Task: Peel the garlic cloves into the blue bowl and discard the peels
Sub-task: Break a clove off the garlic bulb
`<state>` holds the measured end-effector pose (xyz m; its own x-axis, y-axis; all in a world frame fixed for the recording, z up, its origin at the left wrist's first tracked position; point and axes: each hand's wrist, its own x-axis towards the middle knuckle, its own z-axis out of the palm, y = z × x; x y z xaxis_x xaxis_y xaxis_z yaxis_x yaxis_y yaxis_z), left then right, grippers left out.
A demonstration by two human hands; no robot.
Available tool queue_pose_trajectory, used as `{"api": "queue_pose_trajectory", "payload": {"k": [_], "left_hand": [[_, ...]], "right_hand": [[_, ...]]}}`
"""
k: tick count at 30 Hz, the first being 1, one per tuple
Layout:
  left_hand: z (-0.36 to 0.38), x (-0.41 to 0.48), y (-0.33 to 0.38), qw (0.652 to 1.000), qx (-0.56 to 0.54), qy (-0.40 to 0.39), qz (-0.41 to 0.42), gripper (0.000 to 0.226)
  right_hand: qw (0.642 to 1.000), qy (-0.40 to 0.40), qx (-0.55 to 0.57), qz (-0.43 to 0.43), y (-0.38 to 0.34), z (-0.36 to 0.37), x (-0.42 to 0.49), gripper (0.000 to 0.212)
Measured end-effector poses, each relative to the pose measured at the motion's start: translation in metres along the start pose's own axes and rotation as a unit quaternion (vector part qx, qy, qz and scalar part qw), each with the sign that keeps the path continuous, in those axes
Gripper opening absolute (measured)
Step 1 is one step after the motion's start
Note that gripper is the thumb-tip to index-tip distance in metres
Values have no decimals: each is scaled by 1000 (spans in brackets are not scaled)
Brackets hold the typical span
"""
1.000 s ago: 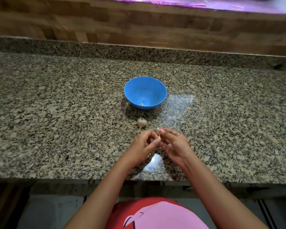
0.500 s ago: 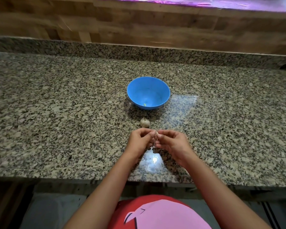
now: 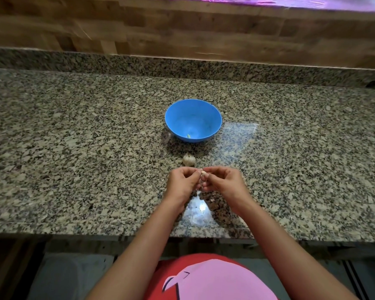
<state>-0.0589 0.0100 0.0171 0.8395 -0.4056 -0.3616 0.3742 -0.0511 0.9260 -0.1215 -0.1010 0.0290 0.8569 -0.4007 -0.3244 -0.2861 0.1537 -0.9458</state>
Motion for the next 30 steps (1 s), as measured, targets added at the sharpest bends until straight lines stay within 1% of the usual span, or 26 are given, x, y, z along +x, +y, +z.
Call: {"api": "queue_pose_trajectory", "payload": {"k": [4,8,10,12,14,16,19,21,23,25,27,29,30], "left_hand": [[5,-2,3,1000,-11,10,-11,14],[6,-1,5,999,-44,3,-30,17],[5,-1,6,1000,-15,1,-23,13],[3,-1,7,999,35,-7,-4,11],[0,-2,8,998,57,-13,12,10],[0,-5,9,999,44,-26,6,6],[4,-10,9,998,-27,-47,-34,7],[5,-11,9,997,-62,-29,-42,8],[4,-10,9,999,-41,-5,-25,6],[2,-11,10,1000,-8,3,0,5],[4,-12,13,1000,-4,9,7,9],[6,-11,17,999,-26,14,-15,13],[7,-11,20,998,-47,11,-35,12]], "right_hand": [[999,10,28,-17,4,6,-3,16],[993,28,119,-7,5,11,-6,12],[988,20,153,7,4,11,-7,11],[987,15,161,21,3,7,-7,9],[982,17,183,34,1,3,-5,5],[978,24,202,42,-1,0,-3,2],[975,23,216,42,-3,0,-4,4],[981,20,191,33,-1,1,-6,4],[993,4,117,18,-3,-2,-7,3],[998,-13,59,3,-5,-6,-7,12],[999,-10,29,-16,-8,-9,-7,17],[997,6,-39,-67,-6,-8,-8,12],[988,21,-102,-112,-4,-7,-8,8]]}}
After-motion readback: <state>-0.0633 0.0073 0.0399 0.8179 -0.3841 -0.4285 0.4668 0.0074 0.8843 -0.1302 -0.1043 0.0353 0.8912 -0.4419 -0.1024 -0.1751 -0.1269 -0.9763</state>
